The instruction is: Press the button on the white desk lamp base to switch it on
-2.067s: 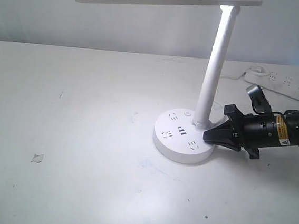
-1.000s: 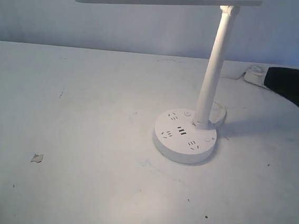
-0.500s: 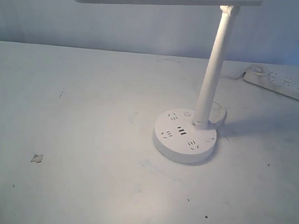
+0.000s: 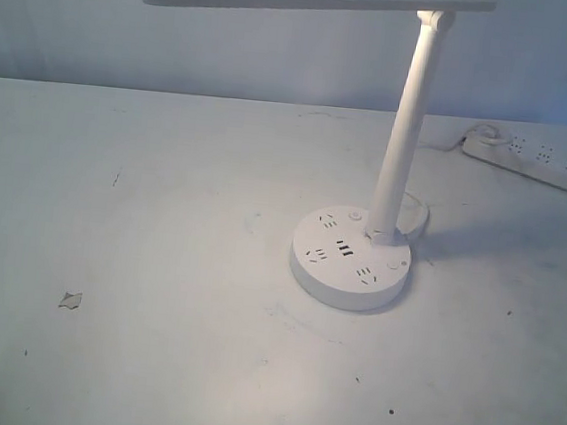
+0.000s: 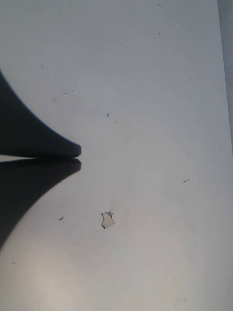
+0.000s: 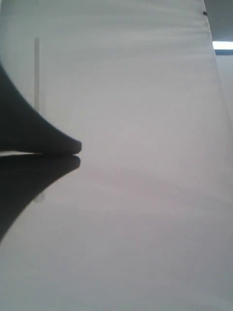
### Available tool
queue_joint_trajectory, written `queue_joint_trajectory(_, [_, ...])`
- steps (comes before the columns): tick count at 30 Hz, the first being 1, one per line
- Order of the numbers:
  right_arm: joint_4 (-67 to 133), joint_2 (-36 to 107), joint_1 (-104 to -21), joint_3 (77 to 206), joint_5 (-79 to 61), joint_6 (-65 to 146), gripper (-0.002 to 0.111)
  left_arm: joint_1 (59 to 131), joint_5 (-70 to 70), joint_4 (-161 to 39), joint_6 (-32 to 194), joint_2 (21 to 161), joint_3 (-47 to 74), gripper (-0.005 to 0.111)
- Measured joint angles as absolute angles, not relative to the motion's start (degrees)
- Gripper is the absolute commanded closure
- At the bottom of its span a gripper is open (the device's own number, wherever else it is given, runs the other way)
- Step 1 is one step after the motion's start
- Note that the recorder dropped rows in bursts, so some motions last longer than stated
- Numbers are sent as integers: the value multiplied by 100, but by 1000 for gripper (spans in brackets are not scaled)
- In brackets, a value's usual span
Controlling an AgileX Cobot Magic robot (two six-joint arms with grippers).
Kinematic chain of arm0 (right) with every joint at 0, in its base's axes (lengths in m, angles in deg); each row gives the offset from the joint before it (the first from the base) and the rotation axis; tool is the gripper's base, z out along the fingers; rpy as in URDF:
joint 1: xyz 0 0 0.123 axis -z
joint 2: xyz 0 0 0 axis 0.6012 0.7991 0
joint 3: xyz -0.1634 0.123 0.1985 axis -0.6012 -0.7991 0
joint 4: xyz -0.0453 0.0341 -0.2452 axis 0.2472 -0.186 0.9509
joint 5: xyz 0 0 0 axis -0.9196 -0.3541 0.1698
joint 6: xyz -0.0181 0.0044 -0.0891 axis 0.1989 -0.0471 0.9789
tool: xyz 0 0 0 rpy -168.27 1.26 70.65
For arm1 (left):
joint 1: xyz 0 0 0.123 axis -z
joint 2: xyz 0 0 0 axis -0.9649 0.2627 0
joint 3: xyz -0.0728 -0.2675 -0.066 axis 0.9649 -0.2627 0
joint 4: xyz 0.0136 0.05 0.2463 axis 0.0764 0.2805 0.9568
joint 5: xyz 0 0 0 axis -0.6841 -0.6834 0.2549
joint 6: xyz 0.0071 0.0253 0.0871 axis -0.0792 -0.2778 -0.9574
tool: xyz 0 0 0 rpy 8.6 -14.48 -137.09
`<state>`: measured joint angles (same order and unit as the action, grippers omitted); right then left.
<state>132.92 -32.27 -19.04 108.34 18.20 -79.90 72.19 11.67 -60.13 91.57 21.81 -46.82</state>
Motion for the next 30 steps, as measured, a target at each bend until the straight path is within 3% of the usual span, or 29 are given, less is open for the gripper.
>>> queue_joint_trajectory(7, [10590,-3313,-1890,10747,878,-7605,108,7219,1167,-6013,9157,2181,-4682,107])
queue_joint_trajectory(12, [7160,-3450,-1890,10469,1459,-4024,108,7219,1167,-6013,9157,2181,-4682,107])
queue_joint_trajectory(15, [6154,-3582,-1890,10160,1586,-2175,108,7219,1167,-6013,9157,2181,-4682,107])
queue_joint_trajectory(21, [5463,-3623,-1890,9251,212,837,108,7219,1167,-6013,9157,2181,-4682,107])
queue_joint_trajectory(30, [5364,-3623,-1890,8321,-1806,1462,108,7219,1167,-6013,9157,2181,-4682,107])
